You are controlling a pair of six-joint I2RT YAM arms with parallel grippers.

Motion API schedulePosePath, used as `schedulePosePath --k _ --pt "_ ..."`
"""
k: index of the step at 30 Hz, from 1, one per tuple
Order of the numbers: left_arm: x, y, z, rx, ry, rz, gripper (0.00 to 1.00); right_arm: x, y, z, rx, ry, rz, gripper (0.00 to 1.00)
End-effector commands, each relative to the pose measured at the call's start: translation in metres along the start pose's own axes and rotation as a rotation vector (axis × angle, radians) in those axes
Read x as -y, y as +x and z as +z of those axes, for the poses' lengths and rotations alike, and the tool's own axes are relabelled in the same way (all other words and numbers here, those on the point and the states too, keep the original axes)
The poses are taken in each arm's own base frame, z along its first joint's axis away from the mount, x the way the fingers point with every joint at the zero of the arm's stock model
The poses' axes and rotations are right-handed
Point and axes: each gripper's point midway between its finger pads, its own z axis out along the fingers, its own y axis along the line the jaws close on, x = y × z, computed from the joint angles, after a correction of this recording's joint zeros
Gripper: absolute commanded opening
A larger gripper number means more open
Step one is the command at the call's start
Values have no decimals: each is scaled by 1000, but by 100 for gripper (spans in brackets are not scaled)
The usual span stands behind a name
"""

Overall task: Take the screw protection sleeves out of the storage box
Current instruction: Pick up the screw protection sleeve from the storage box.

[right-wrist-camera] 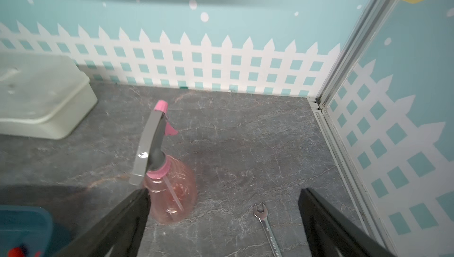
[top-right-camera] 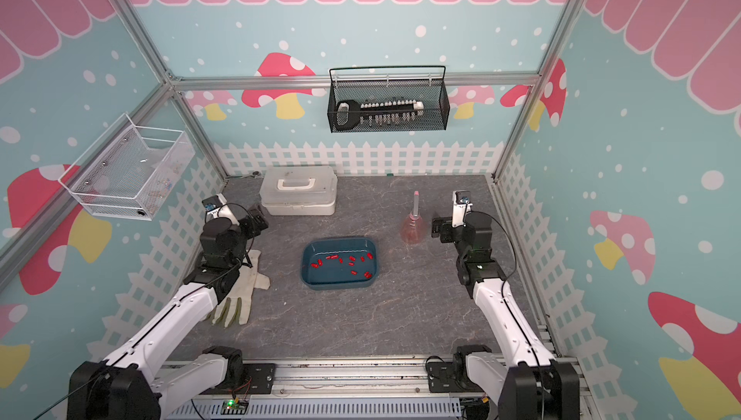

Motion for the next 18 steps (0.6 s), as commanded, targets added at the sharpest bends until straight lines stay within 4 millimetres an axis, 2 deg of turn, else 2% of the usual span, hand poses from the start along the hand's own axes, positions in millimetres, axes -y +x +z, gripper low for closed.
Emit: schedulePosePath --k 1,3,5,6,8,10,12,13,14,18 --pt "0 57 -11 -214 39 -230 99 -1 37 -27 -137 7 181 100" --pt "16 59 -14 -158 179 -338 99 -18 25 -37 -96 -93 205 95" --pt "22 61 -14 -157 239 -384 99 -39 21 -40 -154 -213 187 87" --pt "27 62 -14 -184 251 -370 99 -47 20 -40 -201 -249 185 87" --pt "34 64 -14 -224 268 -331 99 -62 23 -39 -267 -299 167 99" --pt "36 66 -13 -252 258 -285 99 -80 26 -40 -305 -322 115 100" --pt "27 74 -9 -287 195 -236 99 -104 24 -40 -318 -365 57 100" --pt "24 75 -7 -300 174 -219 99 -115 24 -37 -332 -384 46 97" --pt "22 79 -5 -322 154 -203 98 -128 24 -34 -346 -409 31 91" --pt "19 93 8 -387 123 -218 87 -177 32 -13 -421 -443 -93 75"
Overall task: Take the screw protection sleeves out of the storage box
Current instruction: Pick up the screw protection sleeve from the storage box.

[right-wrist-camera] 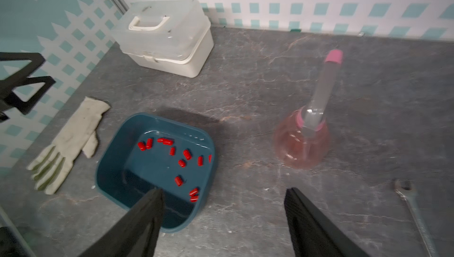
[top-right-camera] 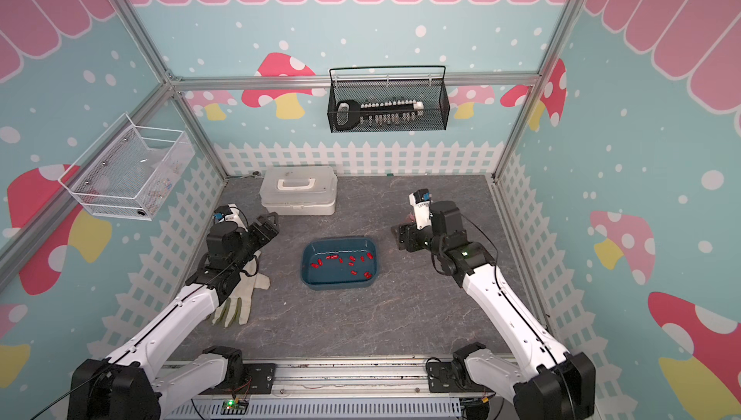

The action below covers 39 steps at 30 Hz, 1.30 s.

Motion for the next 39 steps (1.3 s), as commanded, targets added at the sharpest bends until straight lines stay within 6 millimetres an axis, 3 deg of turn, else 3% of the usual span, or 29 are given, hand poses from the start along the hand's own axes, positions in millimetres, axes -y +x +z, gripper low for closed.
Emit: schedulePosePath --k 1,6,10,14,20,26,39 --pt "-10 16 13 -105 -44 2 84 -22 4 26 -97 57 -119 74" --pt "-15 32 28 -202 -57 -22 75 -74 7 74 -218 18 -277 63" --pt "-22 36 35 -230 -72 -35 71 -101 24 112 -308 -26 -308 57" --pt "-26 39 36 -233 -88 -47 70 -123 32 135 -340 -69 -316 49" --pt "-28 44 40 -252 -94 -42 69 -143 53 169 -376 -112 -308 46" --pt "-24 47 44 -262 -99 -17 70 -164 72 187 -419 -116 -369 46" --pt "-19 46 44 -249 -89 10 69 -169 96 212 -392 -149 -385 40"
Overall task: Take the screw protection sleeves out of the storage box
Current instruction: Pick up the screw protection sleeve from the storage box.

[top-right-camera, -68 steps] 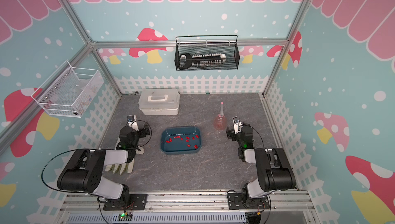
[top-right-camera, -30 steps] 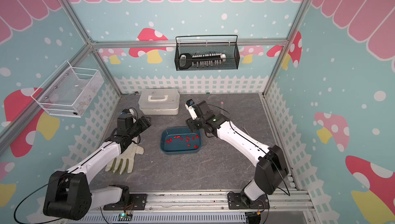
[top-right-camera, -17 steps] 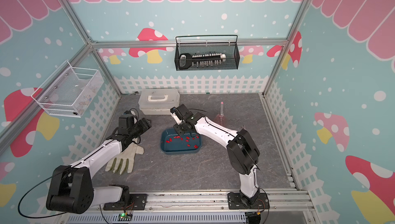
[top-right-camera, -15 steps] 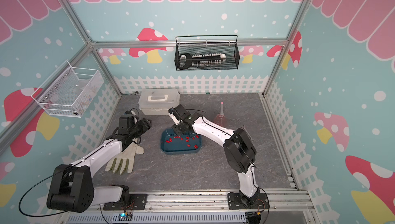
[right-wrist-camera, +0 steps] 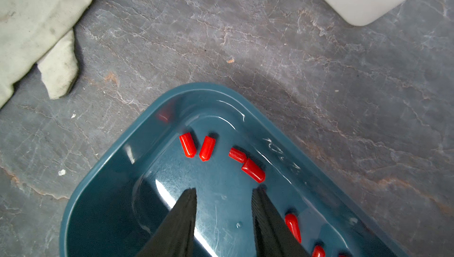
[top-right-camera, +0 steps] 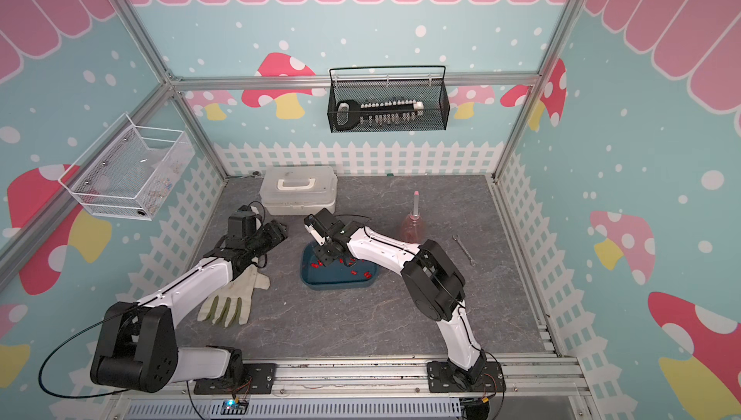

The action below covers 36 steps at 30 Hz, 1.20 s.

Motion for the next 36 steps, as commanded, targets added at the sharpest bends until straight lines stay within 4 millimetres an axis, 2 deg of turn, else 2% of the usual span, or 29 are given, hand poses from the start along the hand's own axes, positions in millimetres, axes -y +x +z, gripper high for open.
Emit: schedulePosePath --k 1,6,16,36 --pt "6 -8 -3 24 4 18 68 -5 4 21 -3 -33 8 40" --pt "9 -10 -4 33 8 27 68 -9 3 32 -10 -56 35 38" --pt "12 -7 -1 23 9 41 69 -8 20 46 -55 -23 83 34" --pt "9 -5 1 19 0 39 69 -17 20 60 -78 5 59 27"
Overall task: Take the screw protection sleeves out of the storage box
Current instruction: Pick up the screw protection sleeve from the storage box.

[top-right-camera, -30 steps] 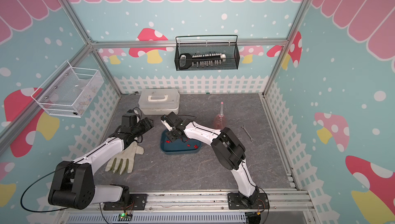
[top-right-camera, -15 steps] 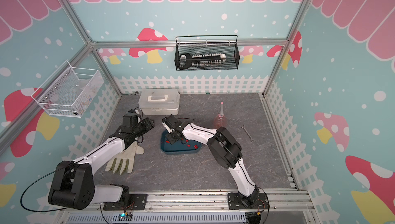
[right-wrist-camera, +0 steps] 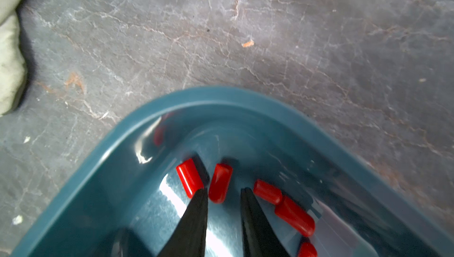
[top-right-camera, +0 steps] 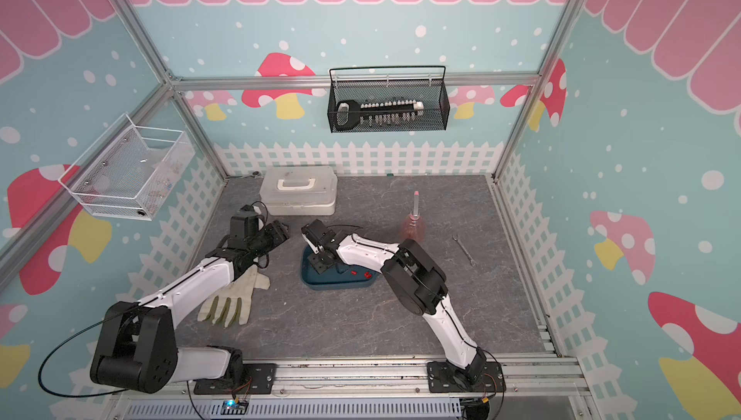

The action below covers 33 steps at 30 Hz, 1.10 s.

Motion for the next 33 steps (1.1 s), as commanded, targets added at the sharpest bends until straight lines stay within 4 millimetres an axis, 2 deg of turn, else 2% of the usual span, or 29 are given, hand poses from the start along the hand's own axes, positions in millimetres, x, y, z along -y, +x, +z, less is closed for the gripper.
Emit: schedulePosePath --k 1,20,26,33 --pt "6 -8 1 15 4 20 69 -3 0 6 -13 10 -7 27" --pt "5 -6 4 11 6 23 69 1 5 20 -64 36 -14 26" --pt "5 -6 4 10 6 21 69 4 11 27 -102 49 -10 23" --pt "5 -6 4 12 4 21 69 5 7 24 -89 51 -12 18"
